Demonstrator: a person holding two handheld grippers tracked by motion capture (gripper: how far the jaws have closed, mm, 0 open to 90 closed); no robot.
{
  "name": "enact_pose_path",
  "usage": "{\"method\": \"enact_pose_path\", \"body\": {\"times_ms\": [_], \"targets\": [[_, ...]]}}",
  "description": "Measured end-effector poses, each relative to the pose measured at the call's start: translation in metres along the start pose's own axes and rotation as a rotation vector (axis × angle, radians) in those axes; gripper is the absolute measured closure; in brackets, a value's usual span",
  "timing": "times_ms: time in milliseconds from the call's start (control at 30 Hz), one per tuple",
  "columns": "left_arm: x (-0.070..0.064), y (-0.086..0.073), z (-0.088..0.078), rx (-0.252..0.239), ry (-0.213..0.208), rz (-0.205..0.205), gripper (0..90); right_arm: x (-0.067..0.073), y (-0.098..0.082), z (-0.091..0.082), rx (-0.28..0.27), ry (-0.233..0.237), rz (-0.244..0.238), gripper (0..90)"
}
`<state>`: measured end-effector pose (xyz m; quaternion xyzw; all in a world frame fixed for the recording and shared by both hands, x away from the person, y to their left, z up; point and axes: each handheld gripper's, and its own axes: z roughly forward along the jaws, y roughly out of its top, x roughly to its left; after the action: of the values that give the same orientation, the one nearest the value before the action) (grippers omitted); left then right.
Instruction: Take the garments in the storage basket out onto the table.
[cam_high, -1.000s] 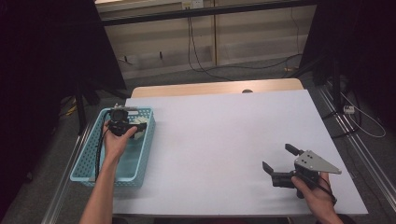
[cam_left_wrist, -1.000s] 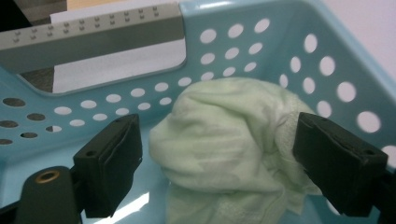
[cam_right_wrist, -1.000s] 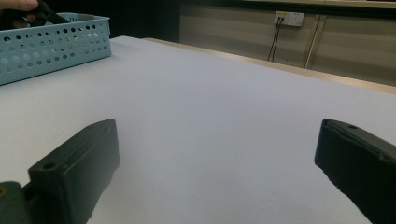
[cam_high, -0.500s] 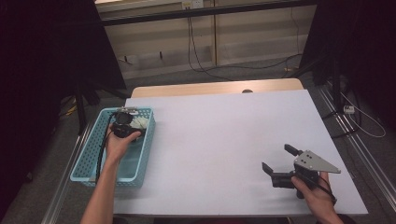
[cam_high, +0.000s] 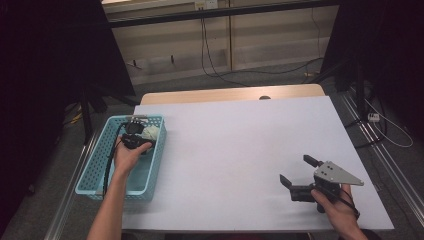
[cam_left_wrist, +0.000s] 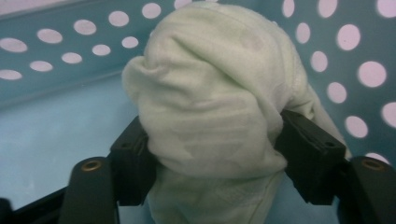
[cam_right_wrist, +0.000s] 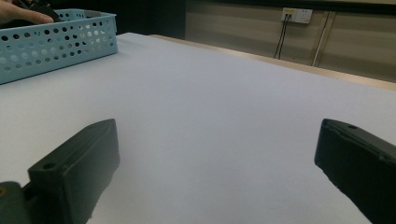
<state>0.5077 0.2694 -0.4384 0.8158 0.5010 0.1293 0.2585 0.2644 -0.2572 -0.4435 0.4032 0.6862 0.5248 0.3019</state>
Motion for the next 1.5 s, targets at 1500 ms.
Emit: {"method": "enact_pose_path", "body": {"times_ms": [1500], "targets": [[0.004,0.002,-0.028,-0.068,-0.036,-0.112,68.0,0.0,0.001,-0.001,-0.008,-0.007,0.0,0.0]]}}
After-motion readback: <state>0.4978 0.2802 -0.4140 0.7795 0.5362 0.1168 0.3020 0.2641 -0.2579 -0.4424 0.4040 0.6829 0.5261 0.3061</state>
